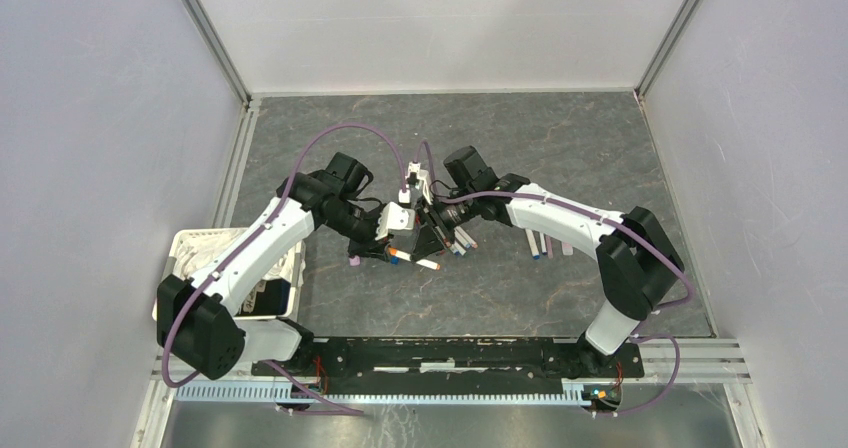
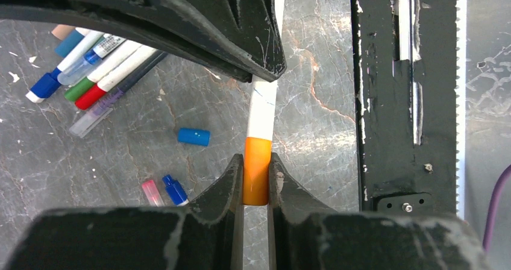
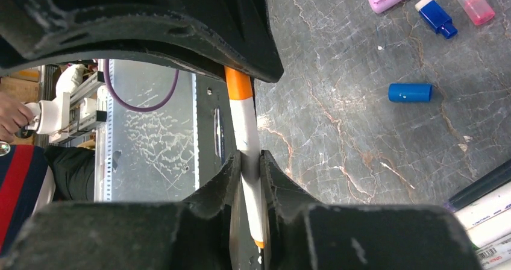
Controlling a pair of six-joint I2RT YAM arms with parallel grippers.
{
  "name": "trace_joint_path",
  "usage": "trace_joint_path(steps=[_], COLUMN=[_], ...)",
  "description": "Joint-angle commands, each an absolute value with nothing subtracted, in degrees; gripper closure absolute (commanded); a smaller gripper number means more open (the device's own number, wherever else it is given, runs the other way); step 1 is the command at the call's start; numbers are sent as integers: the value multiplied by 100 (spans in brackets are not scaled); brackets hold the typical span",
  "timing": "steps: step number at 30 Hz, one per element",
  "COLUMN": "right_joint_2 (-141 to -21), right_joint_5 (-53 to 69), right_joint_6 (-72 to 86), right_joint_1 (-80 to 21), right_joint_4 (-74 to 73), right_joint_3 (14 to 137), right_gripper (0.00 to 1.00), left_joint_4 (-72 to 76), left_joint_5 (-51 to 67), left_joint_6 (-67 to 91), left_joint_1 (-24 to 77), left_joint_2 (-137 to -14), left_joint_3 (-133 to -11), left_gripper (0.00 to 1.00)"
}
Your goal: Open the pen caps
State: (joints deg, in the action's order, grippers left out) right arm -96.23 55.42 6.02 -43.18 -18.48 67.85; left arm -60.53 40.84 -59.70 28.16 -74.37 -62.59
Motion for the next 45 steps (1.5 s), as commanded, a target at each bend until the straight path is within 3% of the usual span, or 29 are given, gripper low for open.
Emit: trace_joint_path(steps=[1,2,3,8,12,16,21,28,34,40,45], right_joint_2=[-9731,-9753,-9761,-9842,-9896,-9890,-9624,-9404,-9010,-8465,-7895], right_joint_5=[5713,5713,5728,5944,6006,6094,5951,5501,5211,2854,644], right_joint_6=[998,1162,1300,1919,1977,1685,1272,871,880,1306,1599], right_joint_1=[-4377,-4374,-4383,-4395,-4391,-4379,-4303,-4163,-3877,-2984,-2303], right_joint_4=[-1409,-1228,-1033,-187,-105,-380,-849,-1299,-1357,-1703,-1735], right_joint_3=[7004,6949,6854,6510,6514,6497,6137,5621,5445,5524,5169], right_gripper=[72,63,60,58,73,100,100,100,100,100,100], left_joint_4=[-5893,-5899,-5898,-5899,-5987,-6154,-6453,-7280,-6861,-5367,-4047], left_joint_5=[4311,4317,4323,4308,4324,4228,3543,3311,3296,3707,3004], left_joint_6=[-6073,-6053,-6032,-6019,-6090,-6261,-6775,-7883,-7829,-6550,-5725], left_joint_1=[2882,2890,2887,2888,2888,2887,2664,1265,1011,1165,1724], left_joint_2=[-7341,-7347,-7355,-7308,-7273,-7268,-7280,-7829,-7769,-7518,-7340], left_joint_3=[-6297,-6312,-6326,-6329,-6340,-6399,-6520,-7410,-7188,-5920,-4762], left_gripper=[90,90,90,92,94,98,98,98,98,97,97])
